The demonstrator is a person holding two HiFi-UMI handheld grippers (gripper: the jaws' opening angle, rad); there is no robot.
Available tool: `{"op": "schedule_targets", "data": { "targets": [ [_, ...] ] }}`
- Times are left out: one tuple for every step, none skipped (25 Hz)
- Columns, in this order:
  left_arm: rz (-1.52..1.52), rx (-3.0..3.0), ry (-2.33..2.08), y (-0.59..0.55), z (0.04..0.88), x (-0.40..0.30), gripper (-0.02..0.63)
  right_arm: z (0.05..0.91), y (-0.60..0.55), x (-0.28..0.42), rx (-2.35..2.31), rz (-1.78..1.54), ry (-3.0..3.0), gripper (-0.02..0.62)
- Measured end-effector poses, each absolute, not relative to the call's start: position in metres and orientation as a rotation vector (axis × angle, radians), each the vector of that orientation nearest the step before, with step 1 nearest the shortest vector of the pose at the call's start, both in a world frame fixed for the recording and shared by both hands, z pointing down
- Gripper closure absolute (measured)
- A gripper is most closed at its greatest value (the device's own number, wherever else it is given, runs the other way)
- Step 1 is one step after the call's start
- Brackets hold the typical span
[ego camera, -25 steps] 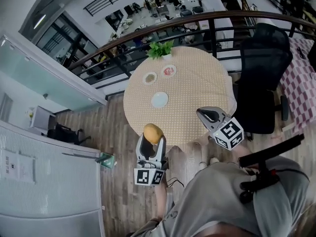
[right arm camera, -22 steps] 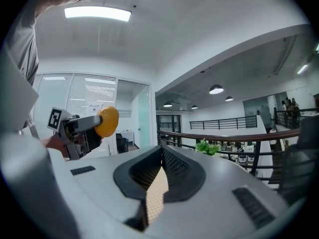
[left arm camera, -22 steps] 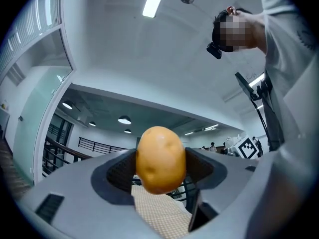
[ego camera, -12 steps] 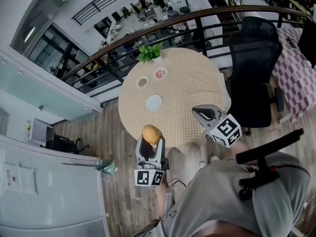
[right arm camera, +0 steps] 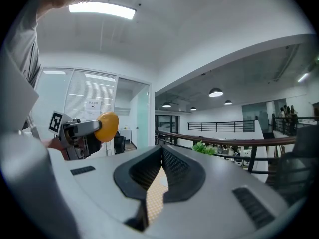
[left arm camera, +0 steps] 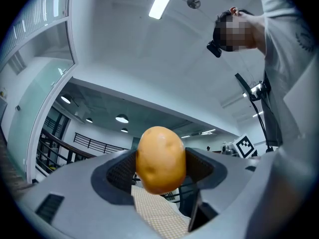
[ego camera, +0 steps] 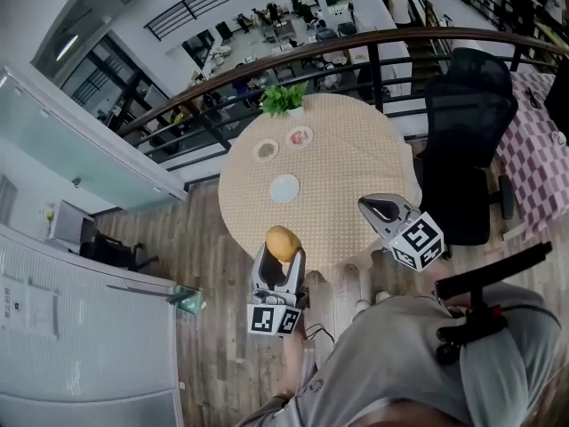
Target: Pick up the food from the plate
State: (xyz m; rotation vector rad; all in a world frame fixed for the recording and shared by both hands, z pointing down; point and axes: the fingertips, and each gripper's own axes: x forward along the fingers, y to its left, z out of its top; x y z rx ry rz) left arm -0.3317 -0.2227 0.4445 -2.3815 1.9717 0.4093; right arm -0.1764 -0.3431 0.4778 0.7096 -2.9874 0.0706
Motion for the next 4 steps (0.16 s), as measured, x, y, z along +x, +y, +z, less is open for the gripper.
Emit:
{"op": "schedule_targets", "data": {
  "targets": [
    [0.412, -2.382, 1.979, -0.2227, 0.4471, -0.3325, 0.284, 0.4793, -0.3433, -0.1779, 0.703, 0.074, -2.985, 0.580],
    [0.414, -2.382, 1.987, -0.2224, 0.4496, -0.3335, 0.284, 0.4808, -0.3432, -0.1802, 0.694, 0.077, -2.985, 0.580],
    [0.416, -2.381, 1.994, -0.2218, 0.4519, -0.3345, 0.284, 0.4821, -0.3430, -0.1830, 0.683, 0.081, -2.985, 0.580],
    [0.418, -2.379, 2.001, -0.2212, 0.4542, -0.3354, 0.284, 0.4833, -0.3427, -0.1860, 0.671, 0.084, -2.986, 0.580]
  ]
}}
